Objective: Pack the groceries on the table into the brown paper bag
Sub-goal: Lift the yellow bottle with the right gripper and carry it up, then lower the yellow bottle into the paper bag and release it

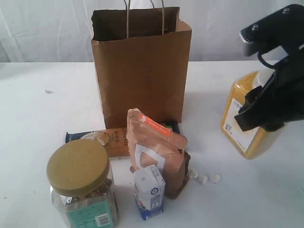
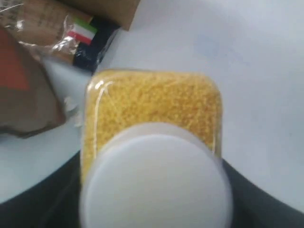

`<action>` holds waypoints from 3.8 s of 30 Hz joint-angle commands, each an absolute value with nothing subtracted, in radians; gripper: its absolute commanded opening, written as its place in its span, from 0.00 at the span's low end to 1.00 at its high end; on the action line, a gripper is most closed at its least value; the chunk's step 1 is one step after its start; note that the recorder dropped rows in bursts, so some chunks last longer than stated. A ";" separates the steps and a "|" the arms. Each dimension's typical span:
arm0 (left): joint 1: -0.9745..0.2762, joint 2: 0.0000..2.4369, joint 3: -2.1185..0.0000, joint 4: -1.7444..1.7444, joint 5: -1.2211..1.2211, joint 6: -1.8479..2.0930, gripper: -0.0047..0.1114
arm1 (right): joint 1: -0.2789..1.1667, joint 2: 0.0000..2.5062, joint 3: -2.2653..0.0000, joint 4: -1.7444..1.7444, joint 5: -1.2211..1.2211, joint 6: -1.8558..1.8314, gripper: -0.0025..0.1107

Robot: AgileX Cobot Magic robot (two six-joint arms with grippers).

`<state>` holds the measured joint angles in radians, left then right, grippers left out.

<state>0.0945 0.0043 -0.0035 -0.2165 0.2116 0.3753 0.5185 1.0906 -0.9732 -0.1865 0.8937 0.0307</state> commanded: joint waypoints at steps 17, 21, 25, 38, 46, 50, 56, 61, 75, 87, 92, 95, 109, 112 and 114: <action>0.097 0.000 0.000 -0.219 0.209 0.375 0.04 | 0.517 0.972 -1.222 -0.131 0.263 0.310 0.05; 0.097 0.000 0.000 -0.219 0.209 0.375 0.04 | 0.517 1.033 -1.225 -0.131 0.023 0.318 0.05; 0.097 0.000 0.000 -0.219 0.209 0.375 0.04 | 0.517 1.126 -1.225 -0.132 -0.164 0.262 0.05; 0.097 0.000 0.000 -0.219 0.209 0.375 0.04 | 0.517 1.457 -1.225 -0.056 -0.428 -0.040 0.05; 0.097 0.000 0.000 -0.219 0.209 0.375 0.04 | 0.517 1.513 -1.225 0.193 -0.720 -0.191 0.05; 0.097 0.000 0.000 -0.219 0.209 0.375 0.04 | 0.517 1.516 -1.225 0.246 -0.721 -0.262 0.05; 0.097 0.000 0.000 -0.219 0.209 0.375 0.04 | 0.517 1.552 -1.227 0.577 -0.576 -0.397 0.05; 0.097 0.000 0.000 -0.219 0.209 0.375 0.04 | 0.517 1.564 -1.306 0.560 -0.218 -0.327 0.05; 0.097 0.000 0.000 -0.219 0.209 0.375 0.04 | 0.517 1.568 -1.433 0.576 0.009 -0.327 0.05; 0.097 0.000 0.000 -0.219 0.209 0.375 0.04 | 0.517 1.645 -1.435 0.576 0.000 -0.288 0.05; 0.097 0.000 0.000 -0.219 0.209 0.375 0.04 | 0.517 1.659 -1.435 0.576 0.000 -0.283 0.11; 0.097 0.000 0.000 -0.219 0.209 0.375 0.04 | 0.517 1.659 -1.435 0.576 0.000 -0.283 0.18; 0.097 0.000 0.000 -0.219 0.209 0.375 0.04 | 0.517 1.659 -1.435 0.576 0.012 -0.283 0.41; 0.097 0.000 0.000 -0.219 0.209 0.375 0.04 | 0.517 1.659 -1.435 0.573 0.069 -0.288 0.41; 0.097 0.000 0.000 -0.219 0.209 0.375 0.04 | 0.517 1.659 -1.435 0.573 0.100 -0.294 0.41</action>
